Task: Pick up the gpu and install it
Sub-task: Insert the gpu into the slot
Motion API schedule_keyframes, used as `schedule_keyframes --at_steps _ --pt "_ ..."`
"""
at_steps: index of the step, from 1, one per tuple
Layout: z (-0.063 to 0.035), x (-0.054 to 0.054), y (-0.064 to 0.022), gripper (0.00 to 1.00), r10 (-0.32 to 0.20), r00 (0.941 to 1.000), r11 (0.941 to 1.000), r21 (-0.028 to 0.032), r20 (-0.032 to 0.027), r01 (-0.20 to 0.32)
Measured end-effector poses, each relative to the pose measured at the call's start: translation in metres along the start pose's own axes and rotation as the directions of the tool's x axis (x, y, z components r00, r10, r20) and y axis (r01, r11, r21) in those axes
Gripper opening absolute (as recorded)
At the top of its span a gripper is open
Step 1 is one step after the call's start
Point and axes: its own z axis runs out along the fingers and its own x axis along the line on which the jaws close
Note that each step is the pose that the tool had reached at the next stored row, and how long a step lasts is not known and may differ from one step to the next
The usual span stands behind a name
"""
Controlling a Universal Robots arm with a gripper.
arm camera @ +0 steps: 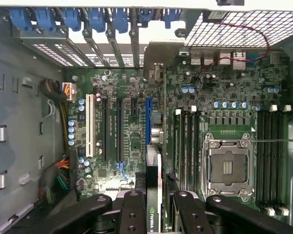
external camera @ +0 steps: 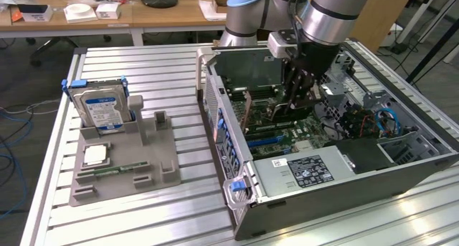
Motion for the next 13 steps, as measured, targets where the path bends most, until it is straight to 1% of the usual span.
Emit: schedule_keyframes --at_steps 4,8,13 --pt "0.0071 0.0 0.002 0.27 0.0 1.0 1.0 0.0007 0.0 0.0" --pt "0.0117 0.003 0.0039 0.27 0.0 1.0 1.0 0.0008 0.0 0.0" --pt "0.0193 0.004 0.009 0.27 0.0 1.0 1.0 0.0007 0.0 0.0"
